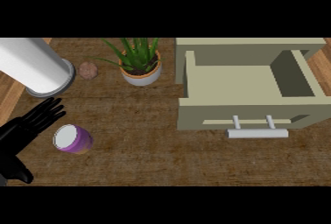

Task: Pick up the can, place it into the drawer and close the drawer

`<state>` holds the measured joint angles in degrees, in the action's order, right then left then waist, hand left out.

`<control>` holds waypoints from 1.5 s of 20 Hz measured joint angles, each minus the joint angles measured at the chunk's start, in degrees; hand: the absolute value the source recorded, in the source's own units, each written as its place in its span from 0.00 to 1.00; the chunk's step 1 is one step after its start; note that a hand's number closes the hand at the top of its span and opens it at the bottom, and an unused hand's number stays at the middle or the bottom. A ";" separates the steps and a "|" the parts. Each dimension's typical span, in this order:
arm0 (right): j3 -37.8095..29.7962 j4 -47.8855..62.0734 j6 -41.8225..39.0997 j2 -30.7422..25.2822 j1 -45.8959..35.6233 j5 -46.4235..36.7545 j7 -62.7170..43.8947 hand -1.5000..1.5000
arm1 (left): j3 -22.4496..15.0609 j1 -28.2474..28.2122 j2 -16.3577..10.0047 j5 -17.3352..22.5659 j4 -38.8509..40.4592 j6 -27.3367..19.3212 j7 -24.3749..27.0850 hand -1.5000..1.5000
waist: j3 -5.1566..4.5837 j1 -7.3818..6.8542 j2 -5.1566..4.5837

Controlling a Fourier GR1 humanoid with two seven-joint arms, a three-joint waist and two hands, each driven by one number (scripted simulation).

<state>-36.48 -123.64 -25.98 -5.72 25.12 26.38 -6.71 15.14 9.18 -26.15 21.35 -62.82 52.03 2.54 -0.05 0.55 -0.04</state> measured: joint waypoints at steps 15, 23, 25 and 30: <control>-2.14 0.42 -1.97 0.69 -2.05 0.81 -1.33 0.00 | -3.19 8.26 -1.03 -21.70 27.46 -7.21 22.60 0.00 | -0.09 0.58 -0.22; -2.85 -1.15 -1.90 1.03 -2.08 1.59 -3.07 0.00 | -5.77 11.02 0.43 -24.90 35.48 -10.09 27.40 0.00 | -0.11 0.65 -0.27; -3.00 -1.78 -2.35 1.43 -1.45 2.28 -3.26 0.00 | -6.32 11.47 0.92 -25.42 37.00 -10.75 28.49 0.00 | -0.12 0.81 -0.28; -4.37 -0.82 -3.67 0.95 -0.97 3.54 -2.92 0.00 | -6.56 13.16 1.29 -25.49 41.00 -11.12 29.54 0.00 | -0.13 1.06 -0.32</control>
<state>-40.85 -124.46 -29.65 -4.78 24.15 29.92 -9.63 8.58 22.34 -24.86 -4.15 -21.82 40.90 32.07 -0.18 1.61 -0.36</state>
